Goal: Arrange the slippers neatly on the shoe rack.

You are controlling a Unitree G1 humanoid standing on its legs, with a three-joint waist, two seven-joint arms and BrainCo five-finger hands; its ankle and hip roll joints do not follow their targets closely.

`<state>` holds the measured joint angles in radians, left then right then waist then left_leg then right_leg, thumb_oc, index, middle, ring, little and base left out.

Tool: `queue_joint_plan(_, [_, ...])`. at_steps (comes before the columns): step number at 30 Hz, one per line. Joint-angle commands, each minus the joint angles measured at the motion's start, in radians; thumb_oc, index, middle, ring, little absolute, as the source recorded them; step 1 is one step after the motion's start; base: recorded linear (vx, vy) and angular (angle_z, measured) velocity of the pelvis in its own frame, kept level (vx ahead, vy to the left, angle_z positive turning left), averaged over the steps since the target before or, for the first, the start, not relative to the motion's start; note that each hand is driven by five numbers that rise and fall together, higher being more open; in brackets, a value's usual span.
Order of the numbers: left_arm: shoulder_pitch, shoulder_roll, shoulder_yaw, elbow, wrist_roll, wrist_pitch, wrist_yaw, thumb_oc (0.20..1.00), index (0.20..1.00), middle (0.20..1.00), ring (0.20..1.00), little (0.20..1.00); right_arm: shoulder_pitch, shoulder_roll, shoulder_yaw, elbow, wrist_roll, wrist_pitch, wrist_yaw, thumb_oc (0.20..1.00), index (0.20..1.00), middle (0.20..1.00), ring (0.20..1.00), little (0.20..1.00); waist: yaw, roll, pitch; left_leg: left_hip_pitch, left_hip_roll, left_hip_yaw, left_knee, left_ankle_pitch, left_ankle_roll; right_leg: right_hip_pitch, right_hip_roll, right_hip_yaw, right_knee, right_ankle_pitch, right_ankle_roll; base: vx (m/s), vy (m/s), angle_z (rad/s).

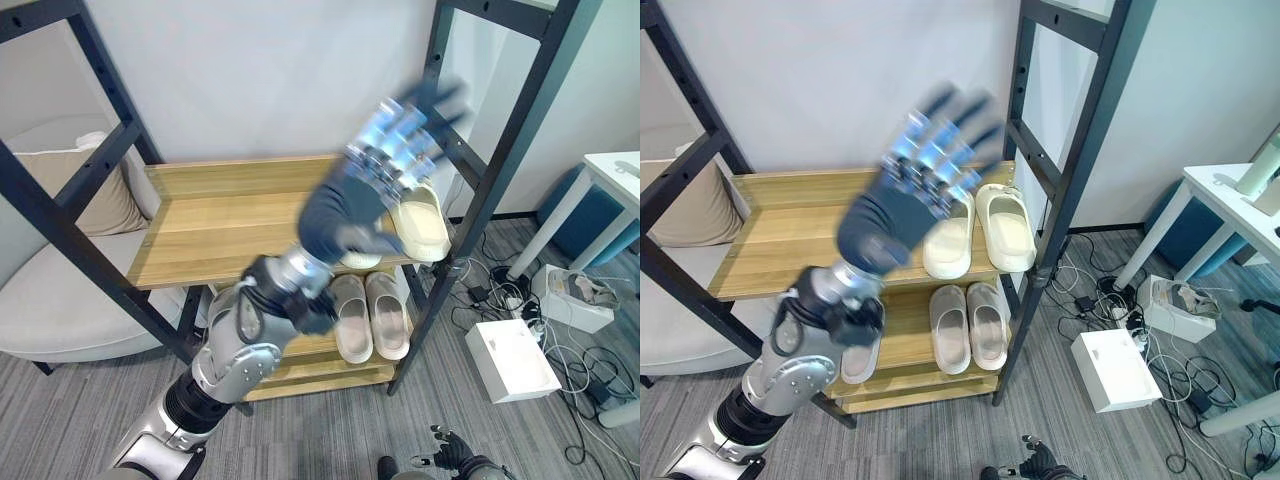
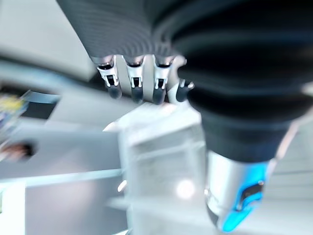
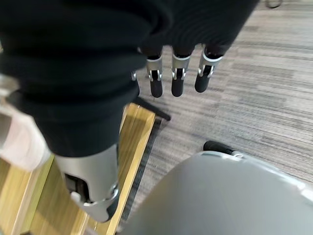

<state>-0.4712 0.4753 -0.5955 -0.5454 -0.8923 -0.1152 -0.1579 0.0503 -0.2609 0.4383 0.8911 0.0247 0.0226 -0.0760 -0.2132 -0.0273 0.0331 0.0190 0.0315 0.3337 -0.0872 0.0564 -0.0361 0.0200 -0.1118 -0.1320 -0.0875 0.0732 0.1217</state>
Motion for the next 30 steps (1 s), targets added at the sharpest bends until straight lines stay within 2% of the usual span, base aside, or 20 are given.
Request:
queue_joint_plan(1, [-0.017, 0.068, -0.098, 0.089, 0.108, 0.051, -0.101, 1.0, 1.0, 1.0, 1.0, 1.0, -0.048, -0.007, 0.011, -0.049, -0.021, -0.041, 0.008, 1.0, 1.0, 1.0, 1.0, 1.0, 0.004, -0.001, 0.033, 0.039, 0.032, -0.07, 0.0, -0.053, -0.044, 0.016, 0.051, -0.053, 0.004, -0.041, 0.028, 0.0, 0.0, 0.0])
queue_joint_plan(3, [-0.009, 0.08, -0.146, 0.13, 0.142, 0.065, -0.127, 1.0, 1.0, 1.0, 1.0, 1.0, -0.049, -0.011, 0.013, -0.053, -0.025, -0.044, 0.01, 1.0, 1.0, 1.0, 1.0, 1.0, 0.005, -0.001, 0.035, 0.041, 0.031, -0.068, 0.0, -0.053, -0.042, 0.017, 0.051, -0.052, 0.005, -0.04, 0.03, -0.01, 0.041, -0.02])
queue_joint_plan(4, [0.004, 0.115, -0.242, 0.264, 0.291, 0.067, -0.175, 1.0, 1.0, 1.0, 1.0, 1.0, -0.053, -0.023, 0.015, -0.053, -0.023, -0.051, 0.013, 1.0, 1.0, 1.0, 1.0, 1.0, 0.0, 0.003, 0.042, 0.05, 0.031, -0.065, 0.0, -0.058, -0.041, 0.022, 0.053, -0.049, 0.008, -0.044, 0.032, 0.0, 0.061, -0.03])
queue_joint_plan(6, [-0.022, 0.117, -0.317, 0.429, 0.55, 0.014, -0.166, 1.0, 1.0, 1.0, 1.0, 1.0, -0.055, -0.03, 0.008, -0.044, -0.016, -0.06, 0.006, 1.0, 1.0, 1.0, 1.0, 1.0, -0.008, 0.005, 0.042, 0.048, 0.03, -0.063, 0.0, -0.054, -0.04, 0.018, 0.052, -0.046, 0.008, -0.041, 0.033, 0.0, 0.056, -0.02])
queue_joint_plan(7, [-0.028, 0.102, -0.366, 0.533, 0.666, 0.015, -0.165, 1.0, 1.0, 1.0, 1.0, 1.0, -0.06, -0.033, 0.01, -0.034, -0.013, -0.063, 0.0, 1.0, 1.0, 1.0, 1.0, 1.0, -0.015, 0.008, 0.044, 0.055, 0.03, -0.061, 0.0, -0.06, -0.039, 0.023, 0.053, -0.043, 0.01, -0.047, 0.035, -0.01, 0.041, -0.03])
queue_joint_plan(8, [-0.002, 0.077, -0.373, 0.646, 0.711, 0.021, -0.139, 1.0, 1.0, 1.0, 1.0, 1.0, -0.064, -0.034, 0.006, -0.03, -0.005, -0.065, -0.008, 1.0, 1.0, 1.0, 1.0, 1.0, -0.017, 0.008, 0.045, 0.051, 0.029, -0.06, 0.0, -0.054, -0.038, 0.018, 0.053, -0.042, 0.009, -0.042, 0.034, 0.01, 0.03, -0.03])
queue_joint_plan(9, [-0.002, 0.068, -0.376, 0.659, 0.716, 0.013, -0.136, 1.0, 1.0, 1.0, 1.0, 1.0, -0.062, -0.036, 0.006, -0.03, -0.005, -0.065, -0.009, 1.0, 1.0, 1.0, 1.0, 1.0, -0.017, 0.009, 0.043, 0.051, 0.029, -0.06, 0.0, -0.055, -0.038, 0.018, 0.053, -0.042, 0.009, -0.042, 0.034, 0.0, 0.037, -0.05])
queue_joint_plan(10, [0.043, 0.021, -0.379, 0.858, 0.884, 0.015, -0.089, 1.0, 1.0, 1.0, 1.0, 1.0, -0.06, -0.039, -0.002, -0.013, 0.012, -0.067, -0.029, 1.0, 1.0, 1.0, 1.0, 1.0, -0.023, 0.011, 0.048, 0.057, 0.029, -0.058, 0.0, -0.059, -0.037, 0.021, 0.054, -0.038, 0.011, -0.047, 0.035, 0.0, 0.033, -0.03])
queue_joint_plan(12, [0.117, -0.027, -0.357, 1.043, 0.992, 0.032, -0.07, 1.0, 1.0, 1.0, 1.0, 1.0, -0.058, -0.041, -0.01, 0.007, 0.023, -0.06, -0.037, 1.0, 1.0, 1.0, 1.0, 1.0, -0.024, 0.013, 0.046, 0.054, 0.029, -0.057, 0.0, -0.053, -0.035, 0.016, 0.054, -0.034, 0.011, -0.043, 0.033, 0.0, 0.028, -0.04])
queue_joint_plan(14, [0.145, -0.061, -0.346, 1.133, 1.031, 0.031, -0.044, 1.0, 1.0, 1.0, 1.0, 1.0, -0.057, -0.04, -0.01, 0.023, 0.028, -0.059, -0.04, 1.0, 1.0, 1.0, 1.0, 1.0, -0.025, 0.015, 0.043, 0.056, 0.028, -0.055, 0.0, -0.054, -0.035, 0.016, 0.056, -0.033, 0.011, -0.044, 0.032, 0.01, 0.015, -0.04])
queue_joint_plan(15, [0.23, -0.133, -0.257, 1.368, 1.076, 0.066, 0.022, 1.0, 1.0, 1.0, 1.0, 1.0, -0.056, -0.026, -0.013, 0.062, 0.034, -0.052, -0.044, 1.0, 1.0, 1.0, 1.0, 1.0, -0.018, 0.012, 0.041, 0.061, 0.029, -0.052, 0.0, -0.052, -0.035, 0.018, 0.058, -0.033, 0.013, -0.046, 0.029, 0.0, 0.0, 0.0])
queue_joint_plan(16, [0.23, -0.14, -0.257, 1.378, 1.08, 0.061, 0.027, 1.0, 1.0, 1.0, 1.0, 1.0, -0.056, -0.027, -0.012, 0.064, 0.035, -0.052, -0.044, 1.0, 1.0, 1.0, 1.0, 1.0, -0.018, 0.013, 0.04, 0.06, 0.029, -0.052, 0.0, -0.052, -0.035, 0.018, 0.058, -0.033, 0.013, -0.046, 0.029, 0.01, 0.0, -0.05])
queue_joint_plan(17, [0.273, -0.185, -0.141, 1.536, 1.063, 0.092, 0.095, 1.0, 1.0, 1.0, 1.0, 1.0, -0.057, -0.016, -0.019, 0.1, 0.044, -0.049, -0.043, 1.0, 1.0, 1.0, 1.0, 1.0, -0.008, 0.01, 0.041, 0.068, 0.03, -0.052, 0.0, -0.053, -0.035, 0.024, 0.061, -0.034, 0.015, -0.051, 0.026, 0.0, 0.0, 0.0])
queue_joint_plan(18, [0.296, -0.2, -0.072, 1.615, 1.053, 0.104, 0.116, 1.0, 1.0, 1.0, 1.0, 1.0, -0.055, -0.01, -0.025, 0.13, 0.044, -0.045, -0.039, 1.0, 1.0, 1.0, 1.0, 1.0, -0.002, 0.009, 0.036, 0.067, 0.031, -0.052, 0.0, -0.051, -0.036, 0.024, 0.062, -0.034, 0.015, -0.051, 0.023, 0.0, -0.014, -0.03])
queue_joint_plan(19, [0.295, -0.201, -0.071, 1.617, 1.053, 0.103, 0.117, 1.0, 1.0, 1.0, 1.0, 1.0, -0.057, -0.01, -0.024, 0.131, 0.044, -0.046, -0.039, 1.0, 1.0, 1.0, 1.0, 1.0, -0.003, 0.009, 0.035, 0.063, 0.031, -0.052, 0.0, -0.048, -0.036, 0.02, 0.062, -0.035, 0.014, -0.049, 0.022, 0.0, 0.0, 0.0])
queue_joint_plan(20, [0.314, -0.214, 0.025, 1.707, 1.029, 0.118, 0.15, 1.0, 1.0, 1.0, 1.0, 1.0, -0.061, -0.001, -0.042, 0.182, 0.05, -0.041, -0.034, 1.0, 1.0, 1.0, 1.0, 1.0, 0.006, 0.006, 0.03, 0.061, 0.031, -0.053, 0.0, -0.046, -0.036, 0.019, 0.064, -0.037, 0.014, -0.048, 0.019, 0.0, 0.0, 0.0])
queue_joint_plan(25, [0.364, -0.188, 0.248, 1.828, 0.953, 0.146, 0.196, 1.0, 1.0, 1.0, 1.0, 1.0, -0.074, 0.011, -0.108, 0.301, 0.065, -0.023, -0.018, 1.0, 1.0, 1.0, 1.0, 1.0, 0.033, 0.003, 0.026, 0.06, 0.031, -0.059, 0.0, -0.042, -0.037, 0.023, 0.065, -0.043, 0.01, -0.049, 0.015, 0.0, -0.006, 0.05])
queue_joint_plan(26, [0.363, -0.188, 0.249, 1.828, 0.953, 0.146, 0.196, 1.0, 1.0, 1.0, 1.0, 1.0, -0.075, 0.011, -0.108, 0.301, 0.065, -0.023, -0.018, 1.0, 1.0, 1.0, 1.0, 1.0, 0.032, 0.003, 0.027, 0.06, 0.031, -0.06, 0.0, -0.042, -0.037, 0.023, 0.065, -0.043, 0.01, -0.049, 0.015, 0.0, 0.0, 0.0])
queue_joint_plan(27, [0.382, -0.18, 0.315, 1.85, 0.911, 0.152, 0.205, 1.0, 1.0, 1.0, 1.0, 1.0, -0.076, 0.007, -0.147, 0.333, 0.082, -0.015, -0.015, 1.0, 1.0, 1.0, 1.0, 1.0, 0.043, 0.003, 0.026, 0.058, 0.031, -0.062, 0.0, -0.041, -0.037, 0.024, 0.065, -0.047, 0.007, -0.048, 0.015, -0.01, 0.006, 0.03])
queue_joint_plan(30, [0.395, -0.176, 0.351, 1.861, 0.887, 0.155, 0.207, 1.0, 1.0, 1.0, 1.0, 1.0, -0.072, 0.003, -0.178, 0.356, 0.1, -0.01, -0.01, 1.0, 1.0, 1.0, 1.0, 1.0, 0.047, 0.005, 0.026, 0.057, 0.03, -0.064, 0.0, -0.04, -0.037, 0.026, 0.064, -0.048, 0.004, -0.048, 0.015, 0.0, 0.0, 0.0])
